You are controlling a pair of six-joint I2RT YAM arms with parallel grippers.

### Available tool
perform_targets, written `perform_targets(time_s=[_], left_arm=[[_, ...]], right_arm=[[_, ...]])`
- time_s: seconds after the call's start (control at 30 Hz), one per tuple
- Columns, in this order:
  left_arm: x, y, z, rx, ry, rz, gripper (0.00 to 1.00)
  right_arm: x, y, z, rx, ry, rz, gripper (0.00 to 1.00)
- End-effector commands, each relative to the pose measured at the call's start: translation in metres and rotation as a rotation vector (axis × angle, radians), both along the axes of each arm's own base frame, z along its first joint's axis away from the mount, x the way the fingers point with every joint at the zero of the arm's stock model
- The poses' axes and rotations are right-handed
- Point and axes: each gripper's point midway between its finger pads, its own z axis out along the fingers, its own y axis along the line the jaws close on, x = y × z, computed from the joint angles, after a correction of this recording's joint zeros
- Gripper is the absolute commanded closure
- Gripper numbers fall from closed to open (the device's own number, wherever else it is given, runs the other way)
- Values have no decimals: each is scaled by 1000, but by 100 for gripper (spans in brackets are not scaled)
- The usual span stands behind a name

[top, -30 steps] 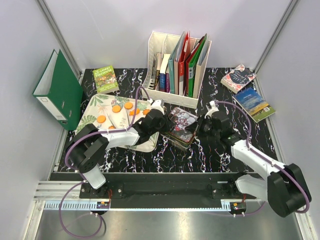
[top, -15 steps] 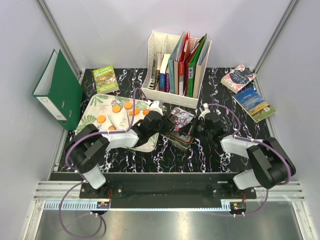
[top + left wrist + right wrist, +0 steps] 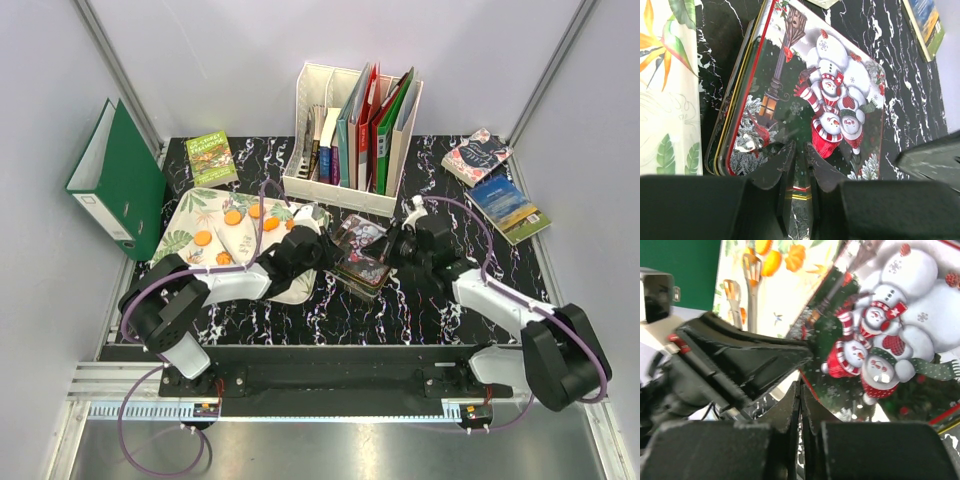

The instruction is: Pack the cookies

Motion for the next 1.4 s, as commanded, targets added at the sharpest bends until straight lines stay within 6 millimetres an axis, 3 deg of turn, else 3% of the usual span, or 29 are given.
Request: perform_targets(time_s=[0.0,0.03,0.1,0.13,0.2,0.3,0.43,0.57,0.6,0.93,1.07,1.1,1.13,1.23,1.3,1.37], left_arm=[[-15,18,-31,58,72,17,81],[-16,19,-34,59,77,19,81],[-18,20,-38,65,84,20,82],[-18,21,-39,67,88,20,82],[-20,22,-42,74,96,19,83],[-22,25,-45,81,104,26,84],[-19,33,-35,78,62,53,84],[-11,38,-8,101,-4,72,75],[-5,38,2,100,-27,83,74],[7,45,59,109,-146,112,64],[5,60,79,143,-162,149,51],[6,64,80,158,-163,165,44],[5,67,84,165,-169,169,37],[1,79,83,209,-147,197,15],[-2,87,76,240,-127,212,1],[-7,94,70,264,-100,224,1]], right_arm=[[-9,3,-42,-39,83,28,93],[-16,3,-68,-52,131,38,93],[-30,6,-97,-58,219,70,94],[-39,5,-123,-86,293,81,96],[-51,5,-142,-92,350,107,96],[-51,6,-146,-68,348,89,96],[-34,10,-111,-35,252,66,95],[-17,11,-72,-46,158,51,90],[-8,14,-53,-38,113,50,87],[5,9,11,-55,-11,23,72],[6,-3,34,-89,-82,-20,63],[5,-7,43,-90,-110,-31,61],[4,-14,40,-128,-112,-51,60],[1,-27,48,-173,-146,-83,52],[-4,-35,51,-199,-168,-91,42],[-5,-43,52,-223,-183,-113,37]])
